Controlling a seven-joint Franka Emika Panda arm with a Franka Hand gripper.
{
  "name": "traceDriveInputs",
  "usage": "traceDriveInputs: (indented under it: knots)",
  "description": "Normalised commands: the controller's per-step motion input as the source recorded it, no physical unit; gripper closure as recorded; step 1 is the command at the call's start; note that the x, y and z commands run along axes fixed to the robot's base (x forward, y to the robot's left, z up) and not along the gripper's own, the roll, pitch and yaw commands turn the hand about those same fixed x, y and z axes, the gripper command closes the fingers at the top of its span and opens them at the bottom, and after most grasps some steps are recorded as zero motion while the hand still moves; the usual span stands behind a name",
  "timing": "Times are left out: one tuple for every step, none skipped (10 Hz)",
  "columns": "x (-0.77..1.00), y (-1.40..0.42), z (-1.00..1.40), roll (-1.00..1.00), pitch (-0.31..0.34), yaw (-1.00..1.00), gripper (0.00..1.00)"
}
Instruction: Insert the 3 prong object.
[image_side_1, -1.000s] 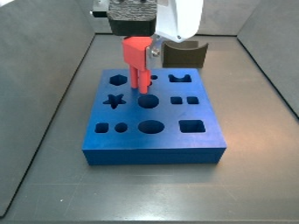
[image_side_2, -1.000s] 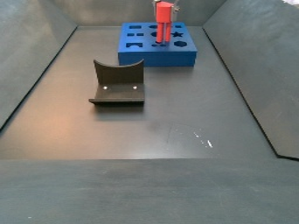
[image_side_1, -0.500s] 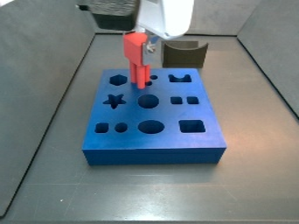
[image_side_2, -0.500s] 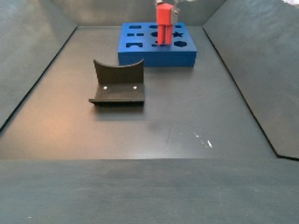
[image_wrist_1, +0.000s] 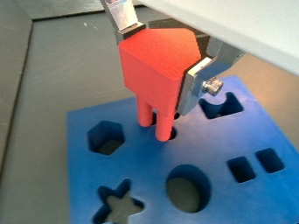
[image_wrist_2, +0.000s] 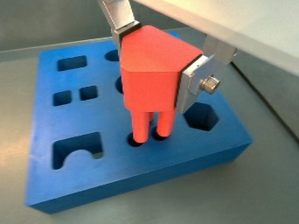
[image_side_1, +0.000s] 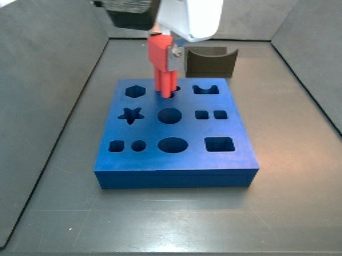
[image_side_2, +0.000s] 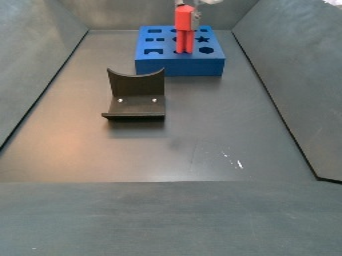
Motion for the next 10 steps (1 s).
traceDriveInputs:
  knots:
    - [0.35,0.0,-0.24,-0.03,0.0,-0.15,1.0]
    - [0.08,0.0,-0.18,-0.02,0.0,-0.16,1.0]
    - [0.0,0.05,-0.16,0.0,0.0,-0.29,1.0]
    - [-0.1,0.09,-0.17,0.0,0.014,-0.41,1.0]
    - [-0.27,0.04,-0.18,0.0,0.0,-0.32,1.0]
    - [-0.22,0.03,-0.17,0.0,0.0,-0.23,1.0]
    - [-0.06,0.03,-0.19,0.01,0.0,-0.08,1.0]
    - [0.0,0.0,-0.2,0.0,0.0,0.0,1.0]
    - [0.01,0.0,-0.25,0.0,-0.003,0.0,1.0]
    - [0.03,0.0,-0.26,0.0,-0.021,-0.13,1.0]
